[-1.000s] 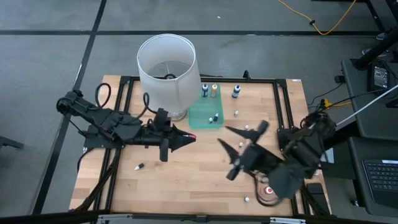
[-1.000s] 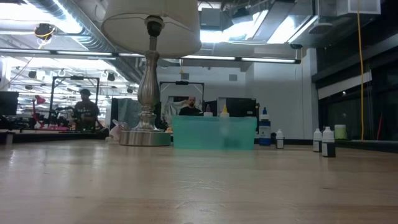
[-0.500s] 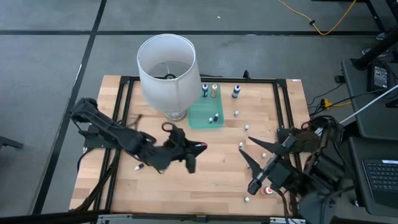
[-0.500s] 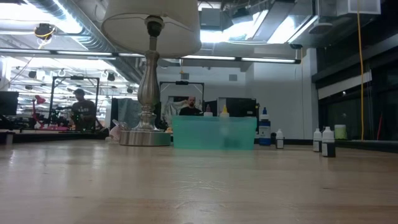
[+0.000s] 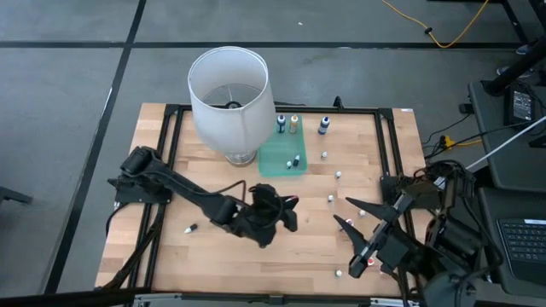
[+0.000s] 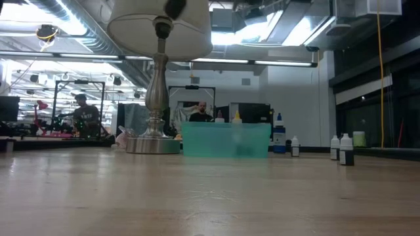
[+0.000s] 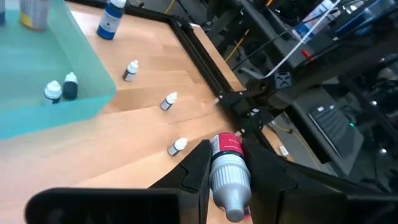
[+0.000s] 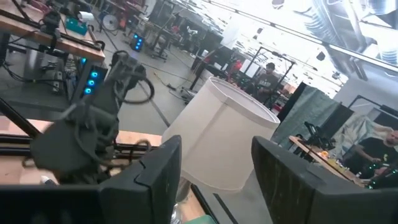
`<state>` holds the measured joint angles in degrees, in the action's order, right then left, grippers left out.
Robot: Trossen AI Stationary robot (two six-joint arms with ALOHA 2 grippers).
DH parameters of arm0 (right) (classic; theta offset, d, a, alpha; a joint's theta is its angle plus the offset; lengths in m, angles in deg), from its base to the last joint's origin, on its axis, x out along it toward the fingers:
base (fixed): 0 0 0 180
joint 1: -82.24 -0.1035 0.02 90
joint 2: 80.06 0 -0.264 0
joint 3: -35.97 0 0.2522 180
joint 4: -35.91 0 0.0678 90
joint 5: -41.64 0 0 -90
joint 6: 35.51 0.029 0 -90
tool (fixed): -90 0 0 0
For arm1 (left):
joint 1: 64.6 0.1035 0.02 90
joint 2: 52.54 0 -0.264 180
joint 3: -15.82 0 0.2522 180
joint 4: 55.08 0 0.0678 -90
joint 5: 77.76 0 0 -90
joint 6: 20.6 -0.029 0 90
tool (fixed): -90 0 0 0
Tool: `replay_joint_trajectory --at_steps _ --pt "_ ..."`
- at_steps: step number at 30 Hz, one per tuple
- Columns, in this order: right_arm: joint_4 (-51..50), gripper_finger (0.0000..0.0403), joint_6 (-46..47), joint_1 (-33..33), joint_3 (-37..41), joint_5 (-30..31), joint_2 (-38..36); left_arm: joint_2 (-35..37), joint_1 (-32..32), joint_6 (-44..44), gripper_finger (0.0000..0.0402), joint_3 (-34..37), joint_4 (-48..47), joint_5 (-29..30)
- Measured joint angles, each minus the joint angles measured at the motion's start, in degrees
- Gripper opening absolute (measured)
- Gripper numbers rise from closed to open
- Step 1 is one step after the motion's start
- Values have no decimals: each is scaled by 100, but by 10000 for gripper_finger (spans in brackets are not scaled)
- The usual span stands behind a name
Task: Pick & Place food coloring
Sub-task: Put the top left small red food coloring bottle into the green bin
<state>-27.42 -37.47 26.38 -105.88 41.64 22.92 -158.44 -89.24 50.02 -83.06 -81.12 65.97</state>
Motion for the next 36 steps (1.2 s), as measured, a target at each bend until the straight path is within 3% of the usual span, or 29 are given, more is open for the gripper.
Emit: replay_joint_trajectory --at_steps 13,15,20,24,31,33,36 --pt "-107 197 23 -106 0 -105 7 -306 640 -992 68 0 746 -490" --pt "-107 197 32 -106 0 -503 7 -287 641 -1092 68 0 765 -645" --pt "-280 197 458 50 0 -1983 7 -81 399 -1123 68 0 914 -1746" --pt "-529 197 832 228 0 -2612 9 261 145 -846 68 0 775 -2450" --pt "-273 197 718 423 0 -4037 49 1310 -310 -919 67 -2 645 -2676" --pt "4 197 360 470 0 -4103 124 1608 -397 -1033 67 0 652 -2576" --pt "691 197 -440 594 0 -3607 267 1965 -532 -1228 67 -2 667 -2274"
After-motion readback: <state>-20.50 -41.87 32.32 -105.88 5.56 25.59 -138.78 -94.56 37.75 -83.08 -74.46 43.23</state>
